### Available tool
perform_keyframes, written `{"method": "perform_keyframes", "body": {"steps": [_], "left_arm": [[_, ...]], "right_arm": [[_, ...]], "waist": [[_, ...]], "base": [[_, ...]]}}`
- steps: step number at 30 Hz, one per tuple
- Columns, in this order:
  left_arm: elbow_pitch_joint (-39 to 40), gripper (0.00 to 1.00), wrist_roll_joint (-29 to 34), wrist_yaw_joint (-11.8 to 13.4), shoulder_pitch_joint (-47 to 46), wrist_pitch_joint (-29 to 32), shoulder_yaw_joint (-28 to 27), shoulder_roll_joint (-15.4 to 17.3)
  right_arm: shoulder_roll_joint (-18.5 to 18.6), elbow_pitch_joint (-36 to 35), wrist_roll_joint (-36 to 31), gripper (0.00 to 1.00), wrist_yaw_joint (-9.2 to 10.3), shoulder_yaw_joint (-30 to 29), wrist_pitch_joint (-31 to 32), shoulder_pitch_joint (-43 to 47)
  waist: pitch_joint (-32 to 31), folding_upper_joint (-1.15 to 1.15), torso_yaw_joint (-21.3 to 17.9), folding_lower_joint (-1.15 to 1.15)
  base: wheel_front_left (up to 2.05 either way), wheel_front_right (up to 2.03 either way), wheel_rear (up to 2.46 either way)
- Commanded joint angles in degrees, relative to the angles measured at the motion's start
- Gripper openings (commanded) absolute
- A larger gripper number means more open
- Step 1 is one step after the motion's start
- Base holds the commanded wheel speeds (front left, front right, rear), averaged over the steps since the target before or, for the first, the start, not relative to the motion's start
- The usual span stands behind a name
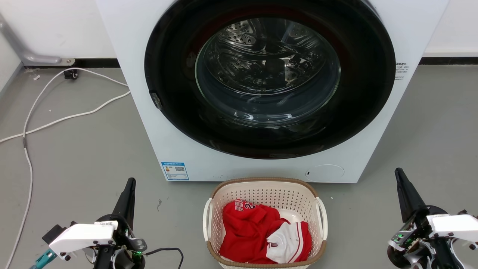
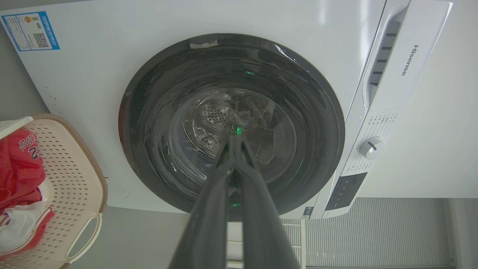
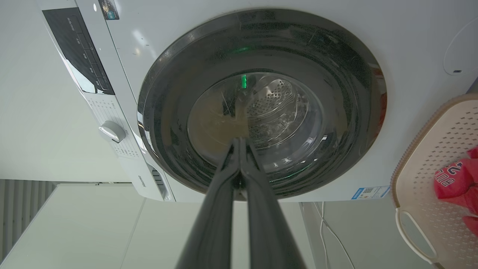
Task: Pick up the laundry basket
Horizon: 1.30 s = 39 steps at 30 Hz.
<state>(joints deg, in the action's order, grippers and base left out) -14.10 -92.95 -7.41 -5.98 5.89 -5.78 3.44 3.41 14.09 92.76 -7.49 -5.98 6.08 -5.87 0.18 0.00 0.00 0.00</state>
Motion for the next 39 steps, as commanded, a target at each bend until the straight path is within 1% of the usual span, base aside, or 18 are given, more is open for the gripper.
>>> {"method": "perform_keyframes", "body": {"steps": [1,30,31,33,39], "left_arm": [[-0.02,0.0,0.26,-0.14,-0.42,0.16,-0.12,-0.02],[-0.03,0.0,0.42,-0.14,-0.45,0.47,-0.43,-0.22],[-0.01,1.0,0.37,0.0,-0.02,0.16,-0.23,-0.18],[-0.71,1.0,0.4,0.0,0.34,0.1,-0.11,-0.3],[0.68,1.0,0.48,-0.01,0.2,-1.52,1.29,-0.31]], "right_arm": [[-0.15,0.05,-0.22,0.0,0.0,-0.07,0.05,-0.66],[-0.33,0.07,-0.48,0.0,0.0,-0.28,0.28,-0.69],[-0.11,0.0,-0.08,1.0,0.0,-0.22,0.08,-0.01],[-0.14,0.72,-0.04,1.0,0.0,-0.16,-0.04,0.45],[-0.17,-0.56,-0.32,1.0,0.0,0.71,-1.83,0.98]], "waist": [[0.0,0.0,0.0,0.0],[0.0,0.0,0.0,0.0],[0.0,0.0,0.0,0.0],[0.0,0.0,0.0,0.0],[0.02,0.0,0.0,0.0]], "base": [[0.0,0.0,0.0],[0.0,0.0,0.0],[0.0,0.0,0.0],[0.0,0.0,0.0],[0.0,0.0,0.0]]}}
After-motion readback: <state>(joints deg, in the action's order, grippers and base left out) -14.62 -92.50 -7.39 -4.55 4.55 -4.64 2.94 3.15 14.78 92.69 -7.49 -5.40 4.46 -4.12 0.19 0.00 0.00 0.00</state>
